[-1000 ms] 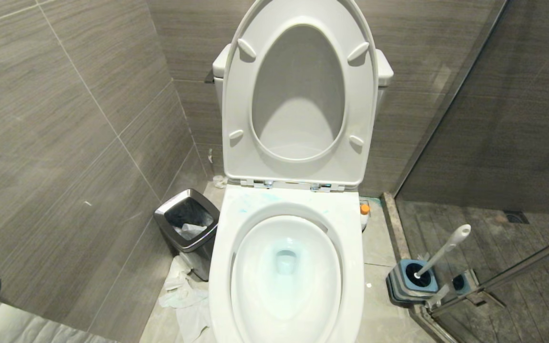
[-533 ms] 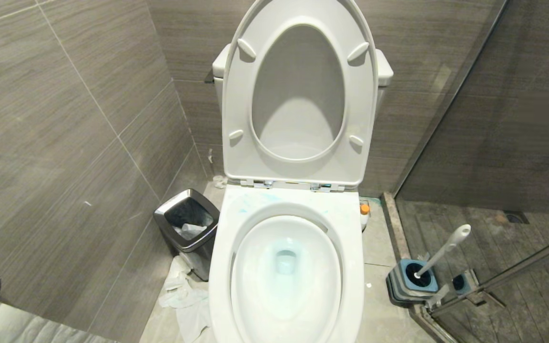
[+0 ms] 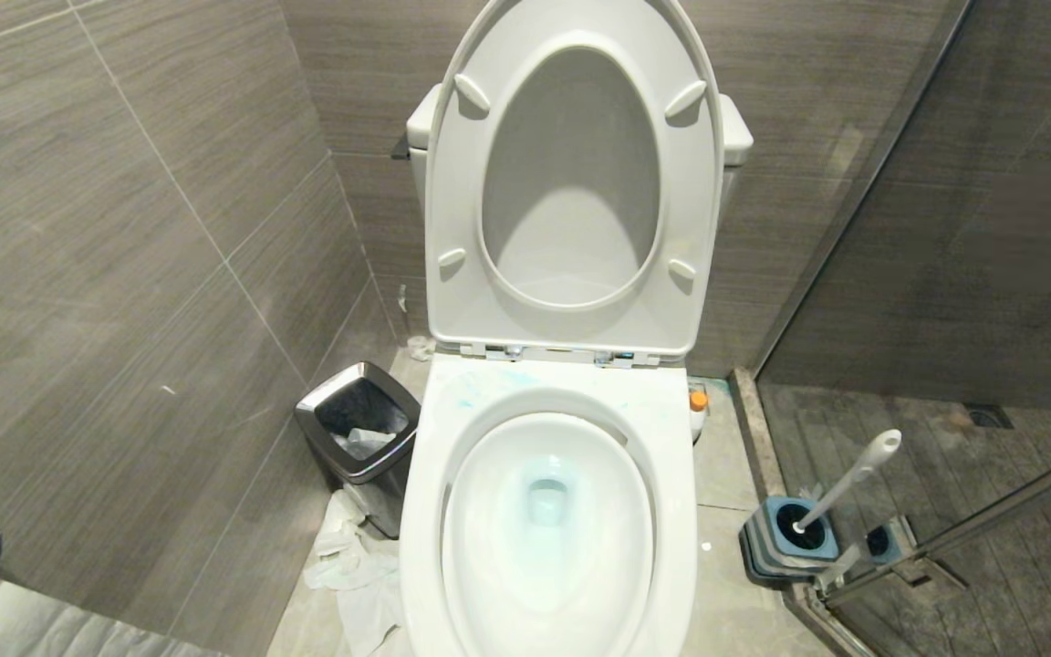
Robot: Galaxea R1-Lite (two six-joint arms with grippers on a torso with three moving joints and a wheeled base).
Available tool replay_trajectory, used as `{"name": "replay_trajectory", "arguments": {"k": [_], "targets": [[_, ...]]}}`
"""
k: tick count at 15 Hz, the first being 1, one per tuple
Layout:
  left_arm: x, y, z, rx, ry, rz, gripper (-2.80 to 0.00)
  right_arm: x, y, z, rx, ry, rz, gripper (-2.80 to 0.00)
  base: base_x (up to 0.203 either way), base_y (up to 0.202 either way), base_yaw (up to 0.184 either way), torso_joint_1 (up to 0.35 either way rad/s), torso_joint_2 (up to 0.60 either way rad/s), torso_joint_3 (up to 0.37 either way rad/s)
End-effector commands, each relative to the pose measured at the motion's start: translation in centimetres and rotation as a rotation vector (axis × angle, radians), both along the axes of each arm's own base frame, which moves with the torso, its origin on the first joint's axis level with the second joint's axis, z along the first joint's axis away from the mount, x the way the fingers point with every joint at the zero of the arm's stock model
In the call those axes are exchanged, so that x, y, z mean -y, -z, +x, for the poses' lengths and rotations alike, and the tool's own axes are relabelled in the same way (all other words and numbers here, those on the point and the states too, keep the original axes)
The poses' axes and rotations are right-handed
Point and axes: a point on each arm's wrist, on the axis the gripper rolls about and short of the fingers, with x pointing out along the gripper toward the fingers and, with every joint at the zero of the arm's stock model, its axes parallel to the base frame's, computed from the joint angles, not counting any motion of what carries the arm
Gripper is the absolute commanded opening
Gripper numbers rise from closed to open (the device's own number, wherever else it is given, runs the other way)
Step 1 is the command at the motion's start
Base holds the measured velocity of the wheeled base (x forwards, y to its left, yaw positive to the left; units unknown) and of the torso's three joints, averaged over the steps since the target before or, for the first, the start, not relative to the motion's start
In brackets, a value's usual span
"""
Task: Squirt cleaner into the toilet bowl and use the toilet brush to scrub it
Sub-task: Pour in the cleaning agent
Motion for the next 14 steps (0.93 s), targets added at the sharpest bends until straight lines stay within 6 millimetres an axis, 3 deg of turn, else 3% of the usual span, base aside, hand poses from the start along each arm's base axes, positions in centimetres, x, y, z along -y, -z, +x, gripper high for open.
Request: {"name": "replay_trajectory", "arguments": {"k": [1, 4, 14], "targets": [[0.0, 1.7, 1.3, -0.039, 0.000, 0.002, -2.80, 0.0, 0.3, 0.1, -0.009, 0.000, 0.000, 0.00, 0.000, 0.000, 0.000, 0.000, 0.00, 0.000], [0.0, 4.6, 3.3, -0.150, -0.024, -0.004, -2.80, 0.0, 0.3, 0.1, -0.008, 0.000, 0.000, 0.00, 0.000, 0.000, 0.000, 0.000, 0.00, 0.000], [-0.7, 9.7, 6.3, -0.730, -0.294, -0.168, -2.80, 0.0, 0.3, 0.1, -0.009, 0.000, 0.000, 0.00, 0.000, 0.000, 0.000, 0.000, 0.00, 0.000]]}}
